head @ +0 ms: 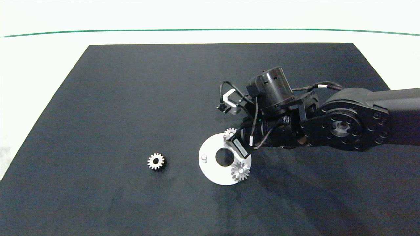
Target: Install three planetary gears onto the carrier pins
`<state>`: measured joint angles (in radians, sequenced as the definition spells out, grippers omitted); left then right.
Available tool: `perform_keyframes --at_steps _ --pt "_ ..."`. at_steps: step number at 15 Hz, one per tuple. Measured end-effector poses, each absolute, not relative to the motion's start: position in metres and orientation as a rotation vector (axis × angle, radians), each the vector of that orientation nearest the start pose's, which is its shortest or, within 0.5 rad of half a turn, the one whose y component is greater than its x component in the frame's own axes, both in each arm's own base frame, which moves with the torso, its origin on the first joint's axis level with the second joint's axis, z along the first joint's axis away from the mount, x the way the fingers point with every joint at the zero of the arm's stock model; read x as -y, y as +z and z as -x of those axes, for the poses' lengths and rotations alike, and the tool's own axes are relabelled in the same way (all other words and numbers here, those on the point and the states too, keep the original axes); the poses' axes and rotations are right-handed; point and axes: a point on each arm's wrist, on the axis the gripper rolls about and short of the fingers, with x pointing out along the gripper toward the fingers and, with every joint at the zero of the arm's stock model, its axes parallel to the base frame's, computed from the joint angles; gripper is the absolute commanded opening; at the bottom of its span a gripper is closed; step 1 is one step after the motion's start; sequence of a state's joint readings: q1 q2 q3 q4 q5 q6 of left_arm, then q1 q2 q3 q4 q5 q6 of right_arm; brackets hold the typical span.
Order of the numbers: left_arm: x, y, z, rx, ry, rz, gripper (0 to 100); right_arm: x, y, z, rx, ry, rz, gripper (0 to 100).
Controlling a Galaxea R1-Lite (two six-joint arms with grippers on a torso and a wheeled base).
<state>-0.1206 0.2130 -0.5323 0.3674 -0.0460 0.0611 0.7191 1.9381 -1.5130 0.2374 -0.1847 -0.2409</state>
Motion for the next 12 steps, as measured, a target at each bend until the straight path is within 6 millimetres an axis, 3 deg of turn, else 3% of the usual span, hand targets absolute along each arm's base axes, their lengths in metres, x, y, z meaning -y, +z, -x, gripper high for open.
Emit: perform_keyframes --at_steps 5,7,9,12 --pt "-0.005 0.185 0.049 -0.041 -0.167 -0.062 100 -0.243 0.219 -0.283 -0.532 0.582 0.516 100" --pt "-0.005 0.185 0.049 -0.038 -0.167 -0.062 100 -0.232 0.232 -0.272 -0.513 0.576 0.508 100" --pt "-0.005 0.185 0.049 -0.041 -0.169 -0.063 100 -0.208 0.256 -0.246 -0.459 0.555 0.489 100" --pt "-0.005 0.183 0.043 -0.076 -0.204 -0.067 100 -0.157 0.283 -0.189 -0.38 0.482 0.464 100"
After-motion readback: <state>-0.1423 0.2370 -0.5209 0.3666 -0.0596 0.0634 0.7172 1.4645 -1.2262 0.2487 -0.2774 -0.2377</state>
